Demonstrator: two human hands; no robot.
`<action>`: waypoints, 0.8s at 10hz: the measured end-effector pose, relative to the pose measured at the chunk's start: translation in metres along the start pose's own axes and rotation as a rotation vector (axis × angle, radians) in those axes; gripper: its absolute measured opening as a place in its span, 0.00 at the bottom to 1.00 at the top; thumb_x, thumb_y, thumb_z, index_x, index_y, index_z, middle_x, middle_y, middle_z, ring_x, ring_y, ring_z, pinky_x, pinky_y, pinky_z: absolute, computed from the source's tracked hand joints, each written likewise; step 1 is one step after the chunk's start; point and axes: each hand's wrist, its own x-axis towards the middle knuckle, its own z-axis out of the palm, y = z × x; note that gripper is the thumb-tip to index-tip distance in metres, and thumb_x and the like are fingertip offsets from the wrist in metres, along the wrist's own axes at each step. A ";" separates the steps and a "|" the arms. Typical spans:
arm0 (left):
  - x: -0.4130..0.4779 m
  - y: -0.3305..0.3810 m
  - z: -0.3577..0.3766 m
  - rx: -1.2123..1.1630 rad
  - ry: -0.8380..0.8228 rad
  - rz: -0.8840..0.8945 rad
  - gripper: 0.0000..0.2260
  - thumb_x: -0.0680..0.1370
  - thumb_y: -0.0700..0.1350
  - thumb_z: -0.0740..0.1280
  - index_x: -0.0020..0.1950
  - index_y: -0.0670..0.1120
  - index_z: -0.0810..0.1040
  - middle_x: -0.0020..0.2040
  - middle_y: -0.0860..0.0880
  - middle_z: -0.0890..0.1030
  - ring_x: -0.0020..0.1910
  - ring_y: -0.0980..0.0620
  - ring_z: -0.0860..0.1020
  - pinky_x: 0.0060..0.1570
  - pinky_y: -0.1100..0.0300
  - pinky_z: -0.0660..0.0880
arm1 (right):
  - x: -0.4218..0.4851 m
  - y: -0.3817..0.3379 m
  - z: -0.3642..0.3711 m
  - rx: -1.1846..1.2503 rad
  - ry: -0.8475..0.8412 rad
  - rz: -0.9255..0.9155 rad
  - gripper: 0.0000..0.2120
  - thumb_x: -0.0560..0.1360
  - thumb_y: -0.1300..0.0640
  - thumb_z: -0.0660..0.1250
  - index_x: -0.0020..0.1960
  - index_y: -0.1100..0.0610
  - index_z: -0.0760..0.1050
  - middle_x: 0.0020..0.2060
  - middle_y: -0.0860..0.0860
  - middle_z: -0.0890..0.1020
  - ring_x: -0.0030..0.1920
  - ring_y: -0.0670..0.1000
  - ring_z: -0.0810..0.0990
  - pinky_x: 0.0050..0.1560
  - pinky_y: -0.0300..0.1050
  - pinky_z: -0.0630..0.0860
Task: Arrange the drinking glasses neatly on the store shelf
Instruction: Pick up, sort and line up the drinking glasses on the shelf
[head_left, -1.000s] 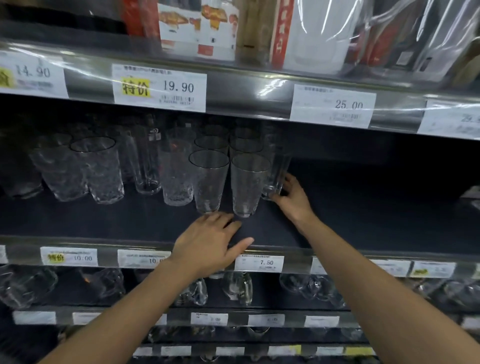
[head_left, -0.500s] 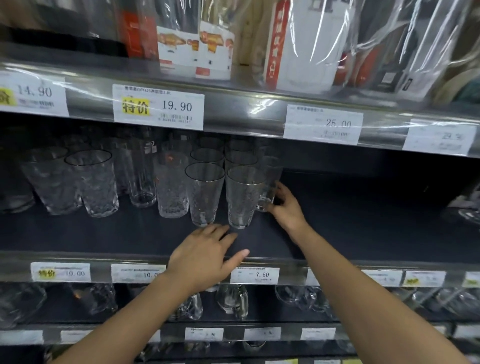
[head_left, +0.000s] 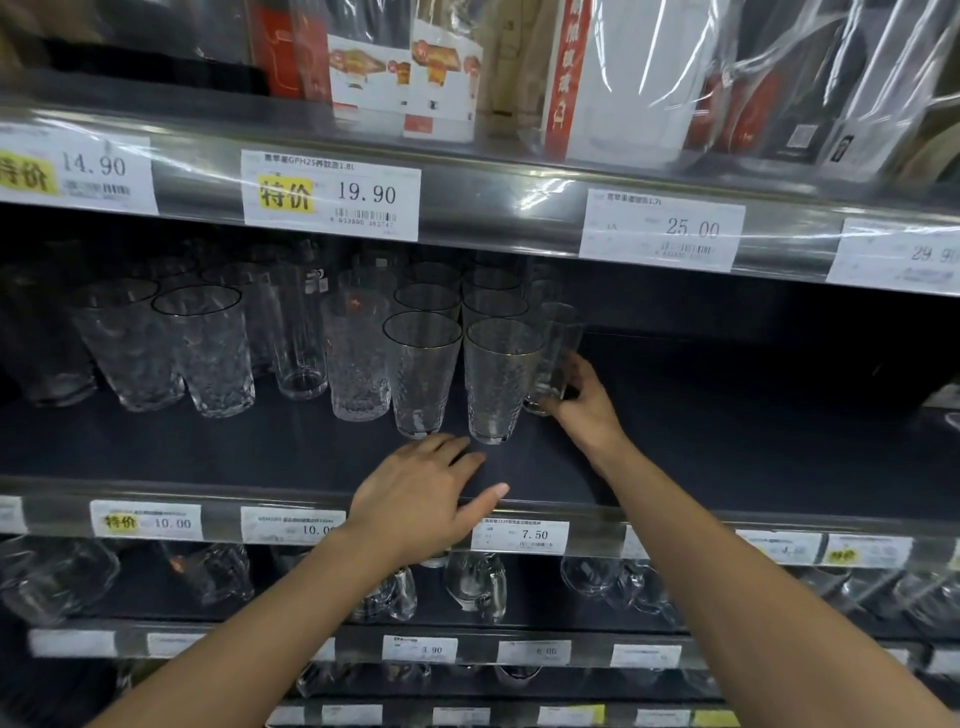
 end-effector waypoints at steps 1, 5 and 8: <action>0.000 0.000 0.000 -0.008 0.001 -0.002 0.35 0.78 0.68 0.40 0.77 0.52 0.64 0.78 0.52 0.64 0.77 0.52 0.59 0.74 0.55 0.58 | 0.000 0.000 0.000 0.024 0.006 0.018 0.36 0.71 0.60 0.77 0.74 0.51 0.65 0.62 0.48 0.80 0.59 0.43 0.79 0.64 0.44 0.74; 0.000 0.000 0.001 -0.006 0.003 -0.008 0.34 0.78 0.68 0.40 0.77 0.53 0.64 0.78 0.52 0.64 0.77 0.52 0.59 0.74 0.55 0.59 | 0.002 0.001 0.000 0.003 0.017 0.033 0.35 0.70 0.61 0.77 0.73 0.51 0.66 0.57 0.45 0.80 0.59 0.46 0.79 0.64 0.47 0.75; 0.000 0.000 0.002 0.008 0.017 0.000 0.36 0.77 0.68 0.38 0.77 0.52 0.64 0.78 0.52 0.65 0.77 0.52 0.60 0.73 0.55 0.60 | 0.003 0.001 0.003 -0.127 0.042 0.015 0.35 0.64 0.53 0.80 0.68 0.51 0.69 0.59 0.52 0.78 0.57 0.51 0.79 0.62 0.52 0.76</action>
